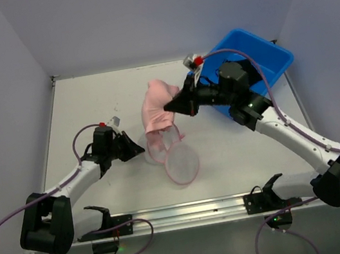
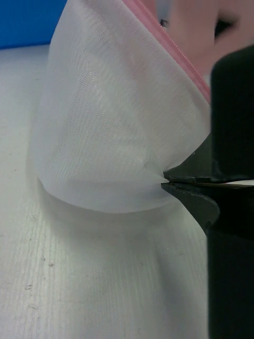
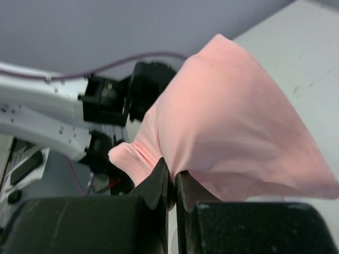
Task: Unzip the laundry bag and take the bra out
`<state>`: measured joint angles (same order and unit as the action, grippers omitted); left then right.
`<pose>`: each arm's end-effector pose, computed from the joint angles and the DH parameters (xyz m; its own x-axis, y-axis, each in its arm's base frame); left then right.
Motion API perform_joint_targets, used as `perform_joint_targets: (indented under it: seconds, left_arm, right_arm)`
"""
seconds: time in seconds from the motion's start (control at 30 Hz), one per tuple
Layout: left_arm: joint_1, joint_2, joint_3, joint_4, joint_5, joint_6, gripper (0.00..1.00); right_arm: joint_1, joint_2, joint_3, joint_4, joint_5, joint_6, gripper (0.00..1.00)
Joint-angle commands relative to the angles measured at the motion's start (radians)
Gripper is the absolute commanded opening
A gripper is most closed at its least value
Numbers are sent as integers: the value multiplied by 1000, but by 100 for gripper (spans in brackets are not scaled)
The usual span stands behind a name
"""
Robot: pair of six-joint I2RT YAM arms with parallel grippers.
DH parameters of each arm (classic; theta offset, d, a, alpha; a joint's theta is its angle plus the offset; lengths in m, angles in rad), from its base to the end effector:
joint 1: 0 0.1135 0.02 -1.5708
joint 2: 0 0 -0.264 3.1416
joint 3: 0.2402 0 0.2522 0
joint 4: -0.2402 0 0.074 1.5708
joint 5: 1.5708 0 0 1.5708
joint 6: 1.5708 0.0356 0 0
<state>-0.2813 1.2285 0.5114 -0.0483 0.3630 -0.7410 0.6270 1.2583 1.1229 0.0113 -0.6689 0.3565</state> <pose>0.2201 -0.0768 0.1721 -0.8323 -0.4163 -0.3660 -0.0763 0.7400 -0.6683 0.2225 0.1885 0.3785 -0.4285 0.0277 -0.9031 -0.8633 0.2824 0.4183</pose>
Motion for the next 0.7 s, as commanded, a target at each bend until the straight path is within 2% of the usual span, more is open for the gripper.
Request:
perform_joint_targets:
  seconds: [0.0,0.07,0.2,0.37,0.53,0.67]
  left_arm:
    - [7,-17,-17,-13,16,-1,0]
    - [7,-20,-24,-13,17,-1,0]
    - [7,-30,-31,-10,21,-1,0]
    - [7,-29,-31,-4,30,-1,0]
    - [7,-31,-33,-4,37,-1,0]
    - [7,-31,-37,-7,40,-1,0]
  right_arm:
    - [-70,-62,187,38,75,30,0]
    - [-130,-59,244,-63,178,-20,0]
    - [-272,-37,337,-140,334,-39,0]
    - [-450,6,380,-198,399,-48,0]
    - [-578,72,331,-206,489,-45,0]
    - [-660,110,241,-192,438,-36,0]
